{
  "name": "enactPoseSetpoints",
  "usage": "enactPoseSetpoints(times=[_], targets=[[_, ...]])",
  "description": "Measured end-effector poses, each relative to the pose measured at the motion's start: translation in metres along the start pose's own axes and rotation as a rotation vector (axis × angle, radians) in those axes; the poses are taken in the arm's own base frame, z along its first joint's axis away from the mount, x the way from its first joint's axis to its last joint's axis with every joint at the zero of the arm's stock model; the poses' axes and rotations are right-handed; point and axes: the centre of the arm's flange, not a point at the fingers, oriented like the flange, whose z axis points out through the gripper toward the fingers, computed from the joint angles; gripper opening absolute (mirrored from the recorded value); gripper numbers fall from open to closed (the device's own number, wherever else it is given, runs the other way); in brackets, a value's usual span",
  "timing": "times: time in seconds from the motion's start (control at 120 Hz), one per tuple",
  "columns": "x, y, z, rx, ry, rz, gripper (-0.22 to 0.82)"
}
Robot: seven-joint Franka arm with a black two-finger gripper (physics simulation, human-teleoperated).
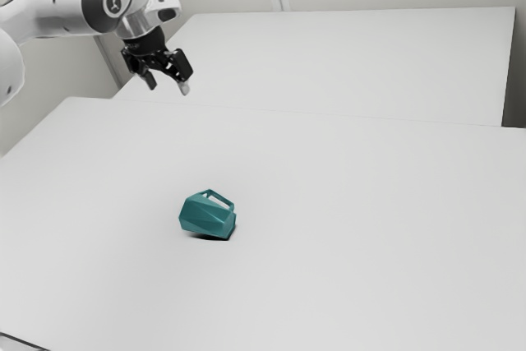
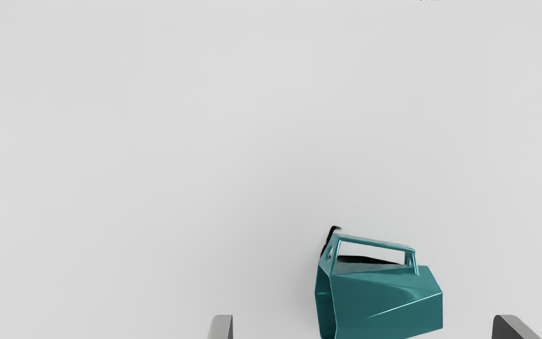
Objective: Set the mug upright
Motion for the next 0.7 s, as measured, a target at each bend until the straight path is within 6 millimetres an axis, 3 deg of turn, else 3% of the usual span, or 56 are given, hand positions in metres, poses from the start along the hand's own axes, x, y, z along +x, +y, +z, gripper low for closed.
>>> enactPoseSetpoints(times=[0.067, 0.133, 0.2, 0.258, 0.367, 0.433, 0.7], targets=[[-0.010, 0.004, -0.007, -0.024, 0.021, 0.014, 0.60], [-0.037, 0.009, -0.015, -0.099, 0.052, 0.025, 0.60], [-0.067, 0.005, -0.009, -0.192, 0.061, 0.006, 0.60], [-0.082, -0.016, 0.010, -0.263, 0.046, -0.054, 0.60], [-0.113, -0.042, 0.071, -0.402, -0.039, -0.174, 0.60], [-0.117, -0.046, 0.096, -0.459, -0.081, -0.213, 0.60], [-0.135, -0.047, 0.163, -0.571, -0.236, -0.250, 0.60]])
